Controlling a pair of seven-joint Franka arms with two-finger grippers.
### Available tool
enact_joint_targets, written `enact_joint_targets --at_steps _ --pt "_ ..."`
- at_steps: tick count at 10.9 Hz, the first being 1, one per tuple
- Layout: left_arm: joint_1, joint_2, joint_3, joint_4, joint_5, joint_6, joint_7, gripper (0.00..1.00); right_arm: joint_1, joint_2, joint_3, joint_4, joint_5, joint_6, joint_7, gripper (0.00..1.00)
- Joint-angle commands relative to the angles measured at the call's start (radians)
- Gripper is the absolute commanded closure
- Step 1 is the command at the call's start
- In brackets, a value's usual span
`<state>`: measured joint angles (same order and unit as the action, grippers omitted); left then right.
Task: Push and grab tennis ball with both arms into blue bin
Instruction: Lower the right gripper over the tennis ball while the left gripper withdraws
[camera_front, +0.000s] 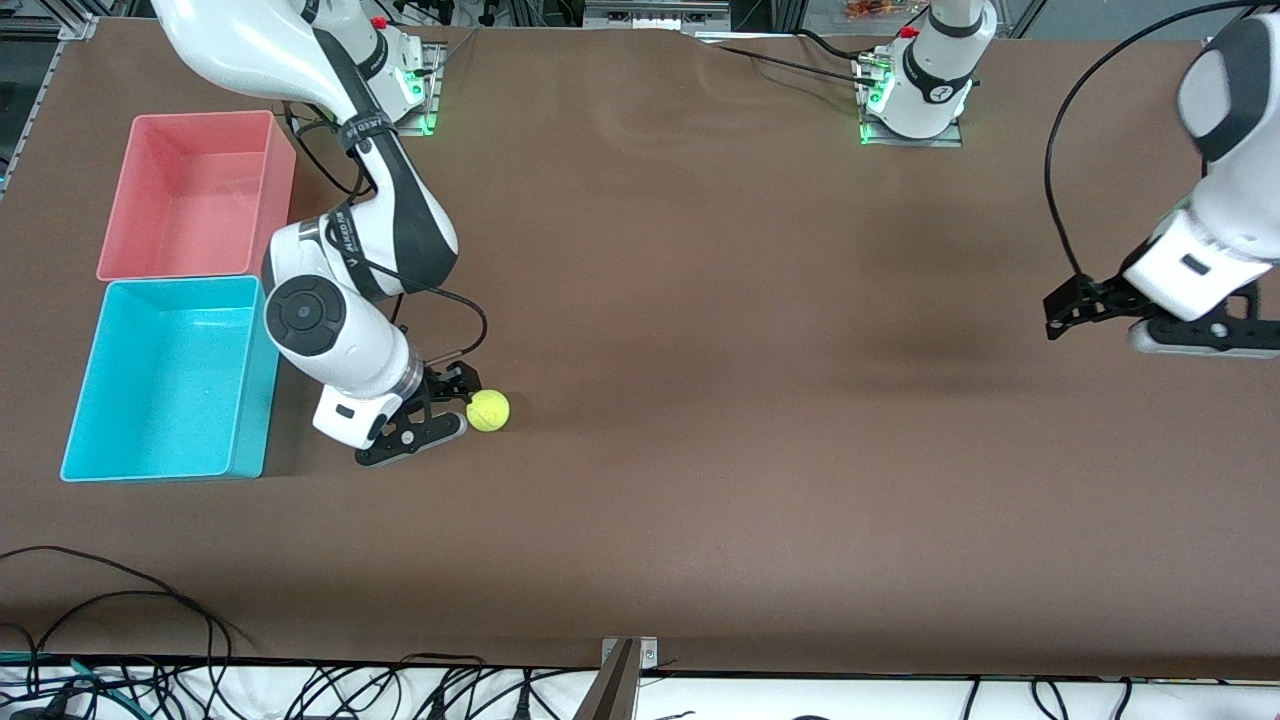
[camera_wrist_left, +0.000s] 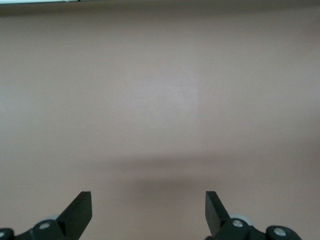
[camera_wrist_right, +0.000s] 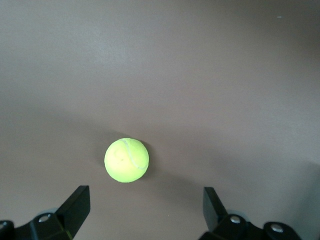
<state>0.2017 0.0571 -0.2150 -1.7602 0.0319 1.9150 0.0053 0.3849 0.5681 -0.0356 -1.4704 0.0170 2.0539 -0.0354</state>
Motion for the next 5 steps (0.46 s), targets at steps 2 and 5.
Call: enact_joint_targets --at_steps 2,5 --pt "-0.154 0.018 0.133 0.16 -0.052 -0.093 -0.182 0.0 0.002 0.027 0.008 0.028 0.02 -0.023 0.005 0.0" --pt "-0.283 0.012 0.221 0.188 -0.058 -0.125 -0.353 0.0 0.02 0.085 0.008 0.027 0.02 -0.023 0.006 0.0"
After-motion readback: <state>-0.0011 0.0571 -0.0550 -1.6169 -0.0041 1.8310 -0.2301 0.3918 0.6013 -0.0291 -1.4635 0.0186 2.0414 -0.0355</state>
